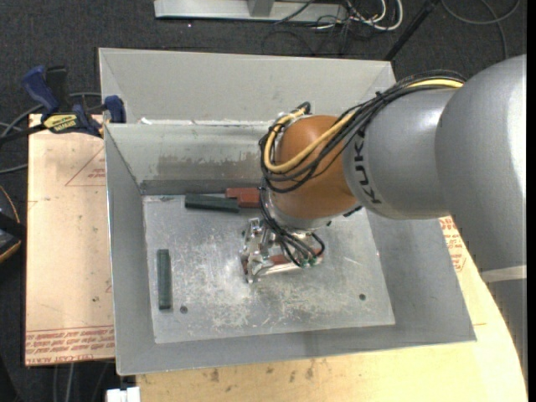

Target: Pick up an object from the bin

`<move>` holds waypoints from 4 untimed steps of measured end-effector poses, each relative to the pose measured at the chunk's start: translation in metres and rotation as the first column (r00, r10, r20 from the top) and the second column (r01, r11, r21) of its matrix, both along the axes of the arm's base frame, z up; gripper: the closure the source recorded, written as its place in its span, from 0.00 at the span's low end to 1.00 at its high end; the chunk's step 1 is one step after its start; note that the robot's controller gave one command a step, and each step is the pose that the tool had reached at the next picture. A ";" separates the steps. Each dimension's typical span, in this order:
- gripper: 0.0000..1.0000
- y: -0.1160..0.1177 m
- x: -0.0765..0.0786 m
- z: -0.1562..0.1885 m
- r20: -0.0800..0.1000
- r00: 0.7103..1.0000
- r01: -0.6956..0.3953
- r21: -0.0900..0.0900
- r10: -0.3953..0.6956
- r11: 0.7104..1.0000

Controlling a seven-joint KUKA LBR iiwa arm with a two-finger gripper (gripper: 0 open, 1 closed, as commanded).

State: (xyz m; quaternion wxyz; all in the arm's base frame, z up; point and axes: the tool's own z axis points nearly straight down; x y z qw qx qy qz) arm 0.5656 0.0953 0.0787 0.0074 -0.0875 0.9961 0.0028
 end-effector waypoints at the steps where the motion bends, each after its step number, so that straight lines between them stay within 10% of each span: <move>1: 1.00 0.000 0.000 0.000 0.000 1.000 0.000 0.000 0.000 1.000; 2: 1.00 0.039 0.003 0.147 -0.007 0.998 -0.055 -0.004 0.054 0.999; 3: 0.00 0.038 0.002 0.144 -0.012 0.999 -0.053 -0.005 0.053 0.999; 4: 0.00 0.038 0.002 0.144 -0.012 0.999 -0.053 -0.005 0.053 0.999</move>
Offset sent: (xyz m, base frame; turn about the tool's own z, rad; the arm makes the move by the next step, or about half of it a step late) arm 0.0012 0.0373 0.1445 -0.0548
